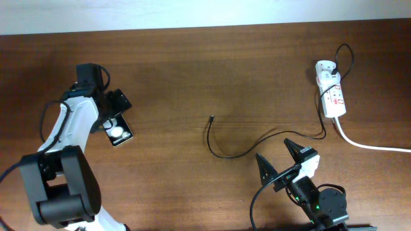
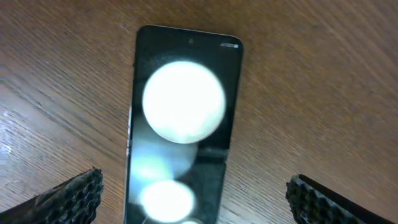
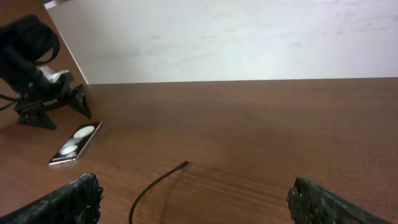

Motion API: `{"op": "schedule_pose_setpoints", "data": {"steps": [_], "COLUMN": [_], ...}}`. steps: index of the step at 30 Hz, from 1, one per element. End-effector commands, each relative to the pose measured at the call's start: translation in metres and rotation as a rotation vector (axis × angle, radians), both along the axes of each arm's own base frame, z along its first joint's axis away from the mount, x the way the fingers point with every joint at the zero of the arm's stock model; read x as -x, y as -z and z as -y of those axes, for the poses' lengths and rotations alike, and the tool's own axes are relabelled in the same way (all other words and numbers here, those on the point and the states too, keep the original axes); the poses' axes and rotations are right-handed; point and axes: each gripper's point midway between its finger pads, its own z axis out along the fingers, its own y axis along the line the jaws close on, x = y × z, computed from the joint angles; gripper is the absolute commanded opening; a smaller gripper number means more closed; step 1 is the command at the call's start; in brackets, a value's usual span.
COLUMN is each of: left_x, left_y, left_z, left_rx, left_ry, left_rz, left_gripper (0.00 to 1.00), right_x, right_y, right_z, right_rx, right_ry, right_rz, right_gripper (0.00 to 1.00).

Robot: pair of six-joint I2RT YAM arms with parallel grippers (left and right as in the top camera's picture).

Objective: Plug charger to phone and switch on socket
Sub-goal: 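Move the left gripper over the black phone and lower onto it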

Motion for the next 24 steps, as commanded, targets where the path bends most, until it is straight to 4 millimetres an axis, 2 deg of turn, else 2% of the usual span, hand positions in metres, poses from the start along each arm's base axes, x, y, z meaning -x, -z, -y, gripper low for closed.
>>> {"op": "schedule_pose_setpoints", "data": {"steps": [1,9,18,24], "left_x": [-0.002,-0.006,-0.006,-0.006], "left_y": [0.009,0.04,0.047,0.065], "left_z": [-0.011,-0.009,-0.006,-0.006], "left_rx": [-0.043,-0.004,0.024,0.029], "left_ry": [-0.03,-0.094,-0.138,-0.152], "left_rz": [-0.024,-0.051,-0.054,-0.076], "left_gripper": [0.99,0.99,0.99,0.99], "right_x": [0.0,0.0,0.0,0.0], "right_y": [0.002,0.002,0.002,0.002], "right_z": [-0.001,-0.001,-0.001,-0.001], "right_rx": [-0.006,-0.006,-0.006,-0.006], "right_ry": [-0.001,-0.001,-0.001,-0.002], "right_rz": [-0.002,-0.002,-0.002,-0.002], "right_gripper": [0.98,0.99,0.99,0.99]}}
